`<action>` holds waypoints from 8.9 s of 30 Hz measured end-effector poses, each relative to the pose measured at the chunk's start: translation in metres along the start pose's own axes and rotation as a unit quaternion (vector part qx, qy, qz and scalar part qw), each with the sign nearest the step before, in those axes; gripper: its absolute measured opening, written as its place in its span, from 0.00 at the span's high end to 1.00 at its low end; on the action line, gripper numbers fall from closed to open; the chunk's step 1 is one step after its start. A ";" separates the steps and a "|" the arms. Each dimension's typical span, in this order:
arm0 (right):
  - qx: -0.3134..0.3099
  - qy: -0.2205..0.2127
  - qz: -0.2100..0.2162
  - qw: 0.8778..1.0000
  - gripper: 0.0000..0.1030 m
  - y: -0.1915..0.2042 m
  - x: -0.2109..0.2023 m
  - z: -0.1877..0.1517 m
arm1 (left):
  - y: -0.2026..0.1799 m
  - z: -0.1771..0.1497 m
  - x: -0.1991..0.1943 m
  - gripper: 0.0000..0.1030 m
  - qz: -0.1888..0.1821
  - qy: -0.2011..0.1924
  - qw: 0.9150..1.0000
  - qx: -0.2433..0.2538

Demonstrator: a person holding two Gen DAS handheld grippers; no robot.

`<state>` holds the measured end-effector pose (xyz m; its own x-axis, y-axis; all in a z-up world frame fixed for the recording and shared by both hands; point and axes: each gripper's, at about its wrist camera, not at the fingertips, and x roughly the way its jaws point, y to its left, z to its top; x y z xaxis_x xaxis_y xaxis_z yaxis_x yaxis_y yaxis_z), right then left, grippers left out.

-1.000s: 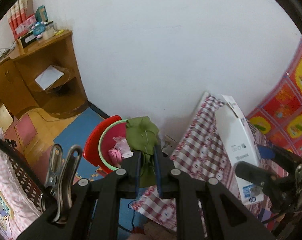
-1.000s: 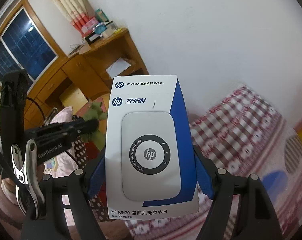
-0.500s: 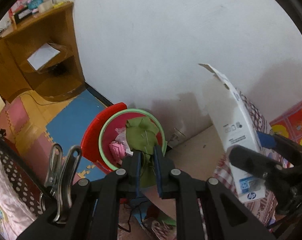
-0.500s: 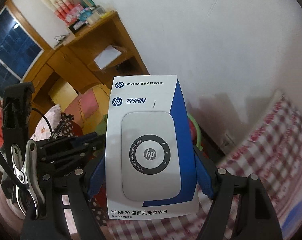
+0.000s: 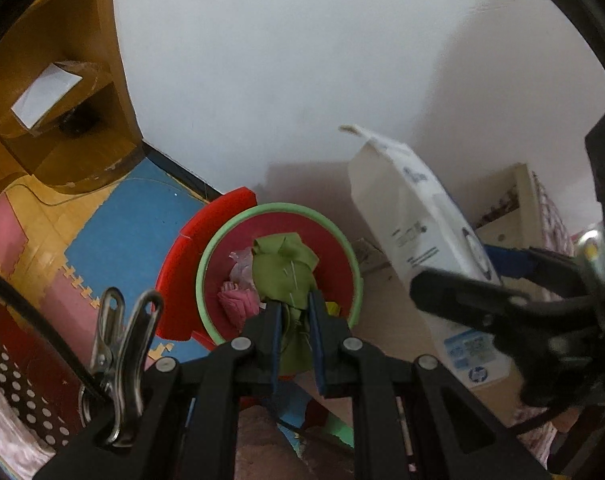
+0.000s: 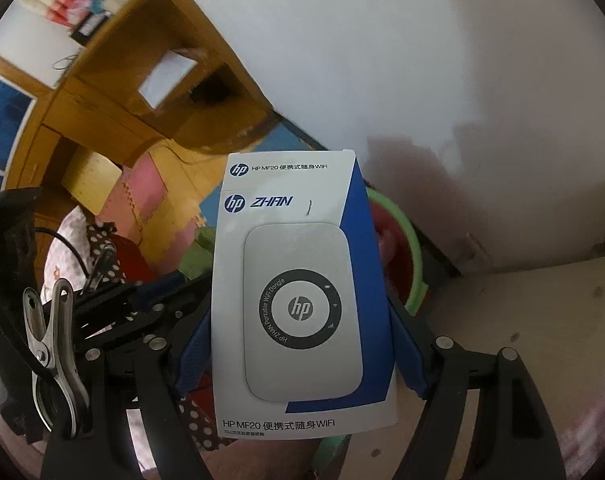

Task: Collect trash
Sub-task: 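Carry the green cloth and HP box in both grippers over the red bucket, then open both grippers to drop the green cloth and HP box into the bucket, then move both open grippers back from the bucket toward the bed, then move both open grippers over the bed toward the light-blue wipes packet, then lower the left gripper onto the white tissue and close it, then lift the tissue with the left gripper while the right gripper lowers onto the wipes packet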

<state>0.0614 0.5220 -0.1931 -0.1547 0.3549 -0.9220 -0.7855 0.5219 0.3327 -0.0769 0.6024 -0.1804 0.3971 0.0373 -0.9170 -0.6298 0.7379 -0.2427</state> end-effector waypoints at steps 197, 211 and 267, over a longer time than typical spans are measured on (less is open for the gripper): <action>0.395 -0.300 -0.124 0.860 0.22 -0.455 -0.425 -0.648 | -0.696 -0.227 0.000 0.52 -0.071 0.027 0.939 0.336; 0.364 -0.279 -0.150 0.876 0.22 -0.501 -0.432 -0.655 | -0.744 -0.188 0.032 0.45 -0.049 -0.020 0.964 0.261; 0.357 -0.255 -0.060 0.897 0.22 -0.520 -0.393 -0.639 | -0.731 -0.174 0.040 0.87 -0.009 -0.091 0.980 0.176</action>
<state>0.1479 -0.3846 -0.1302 0.3427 0.4771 -0.8093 -0.1662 0.8786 0.4476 0.2831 -0.0531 -0.0948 0.5385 0.1177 -0.8344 -0.3650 0.9251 -0.1050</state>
